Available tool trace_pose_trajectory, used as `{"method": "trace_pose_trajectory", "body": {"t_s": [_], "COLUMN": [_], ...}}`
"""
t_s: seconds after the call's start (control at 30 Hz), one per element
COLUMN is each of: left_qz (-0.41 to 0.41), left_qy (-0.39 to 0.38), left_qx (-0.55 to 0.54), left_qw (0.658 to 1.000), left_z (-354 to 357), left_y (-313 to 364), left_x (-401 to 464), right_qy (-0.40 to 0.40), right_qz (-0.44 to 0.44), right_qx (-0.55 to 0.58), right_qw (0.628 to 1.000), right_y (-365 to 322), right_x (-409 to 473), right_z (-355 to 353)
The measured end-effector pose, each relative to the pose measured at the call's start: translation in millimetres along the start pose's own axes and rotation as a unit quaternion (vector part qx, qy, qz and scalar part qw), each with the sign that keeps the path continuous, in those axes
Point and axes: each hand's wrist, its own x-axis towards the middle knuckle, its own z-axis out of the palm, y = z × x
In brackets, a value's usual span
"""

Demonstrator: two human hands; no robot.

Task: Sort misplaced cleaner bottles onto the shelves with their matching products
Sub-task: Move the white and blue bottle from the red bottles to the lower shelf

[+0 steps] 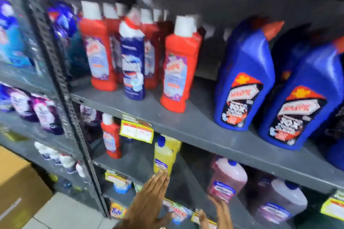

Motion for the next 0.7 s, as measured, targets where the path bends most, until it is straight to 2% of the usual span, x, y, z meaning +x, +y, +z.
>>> {"method": "trace_pose_trajectory", "body": {"t_s": [0.03,0.1,0.13,0.17,0.2,0.3,0.37,0.5,0.6,0.7], "left_qz": [-0.008,-0.018,-0.024,-0.028,-0.029,-0.027,-0.025,-0.061,-0.098,-0.131], "left_qy": [0.006,0.028,0.035,0.038,0.049,0.091,0.128,0.191,0.178,0.154], "left_qx": [0.005,0.022,0.032,0.039,0.038,0.028,0.049,0.038,0.045,0.051], "left_qw": [1.0,0.999,0.999,0.998,0.998,0.995,0.99,0.979,0.978,0.978], "left_z": [-17.6,-51.1,-67.3,-83.3,-96.4,-129.7,-151.6,-197.8,-223.2,-233.7], "left_y": [-13.9,-44.6,-60.2,-76.3,-91.1,-139.3,-169.6,-215.2,-232.4,-237.4], "left_x": [-8.4,-25.9,-34.8,-43.2,-50.1,-73.1,-83.1,-70.2,-47.3,-26.0], "right_qy": [-0.027,0.052,0.055,0.015,-0.001,0.026,0.057,0.06,0.075,0.058], "right_qz": [-0.029,-0.087,-0.097,-0.106,-0.131,-0.216,-0.238,-0.171,-0.105,-0.051], "right_qx": [0.008,0.026,0.045,0.047,0.038,0.054,0.07,0.11,0.124,0.102], "right_qw": [0.999,0.995,0.993,0.993,0.991,0.974,0.967,0.977,0.984,0.992], "right_y": [-31.0,-88.3,-115.3,-138.2,-151.2,-189.6,-232.7,-290.4,-304.3,-308.2], "right_x": [7.4,22.1,25.3,31.7,41.0,70.6,99.4,153.2,195.3,230.7], "right_z": [19.4,54.3,70.4,82.1,92.1,115.2,134.2,155.6,161.6,163.7]}}
